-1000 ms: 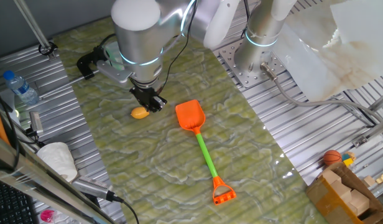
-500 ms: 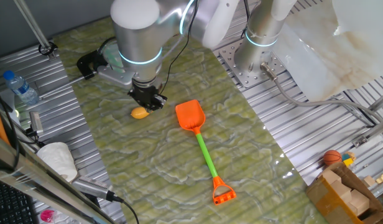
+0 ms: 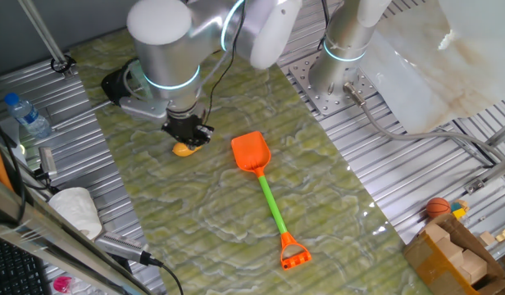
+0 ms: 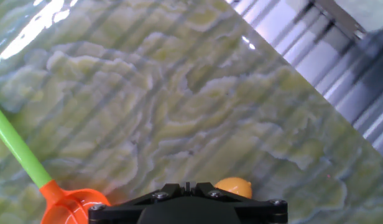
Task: Use a shovel to scoop up an object
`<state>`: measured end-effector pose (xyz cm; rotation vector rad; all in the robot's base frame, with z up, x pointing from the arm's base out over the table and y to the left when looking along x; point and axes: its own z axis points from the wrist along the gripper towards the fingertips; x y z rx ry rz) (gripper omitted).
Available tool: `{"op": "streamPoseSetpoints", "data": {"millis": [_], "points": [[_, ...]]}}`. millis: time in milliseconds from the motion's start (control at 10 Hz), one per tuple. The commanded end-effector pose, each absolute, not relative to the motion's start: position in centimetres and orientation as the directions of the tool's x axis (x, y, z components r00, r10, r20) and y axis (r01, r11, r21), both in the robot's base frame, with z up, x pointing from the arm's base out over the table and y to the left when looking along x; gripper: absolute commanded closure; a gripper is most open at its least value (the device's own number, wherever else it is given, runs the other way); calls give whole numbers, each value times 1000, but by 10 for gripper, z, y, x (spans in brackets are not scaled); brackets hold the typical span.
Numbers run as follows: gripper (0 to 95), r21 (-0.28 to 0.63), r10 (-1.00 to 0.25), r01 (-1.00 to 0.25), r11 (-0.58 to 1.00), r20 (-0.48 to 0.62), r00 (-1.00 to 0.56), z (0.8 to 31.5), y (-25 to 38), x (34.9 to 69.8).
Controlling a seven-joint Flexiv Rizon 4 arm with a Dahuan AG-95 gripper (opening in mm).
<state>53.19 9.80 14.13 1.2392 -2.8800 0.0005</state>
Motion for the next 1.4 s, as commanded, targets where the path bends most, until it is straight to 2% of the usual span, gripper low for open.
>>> {"op": "streamPoseSetpoints", "data": {"millis": [100,700,1200,1400], "points": [[950,3,-735,-735,678,5,-678,138,117,529],[950,1,-794,-794,607,-10,-607,132,178,506],[950,-1,-752,-752,660,0,-660,130,188,500],[950,-7,-792,-792,610,34,-610,130,188,500]]}}
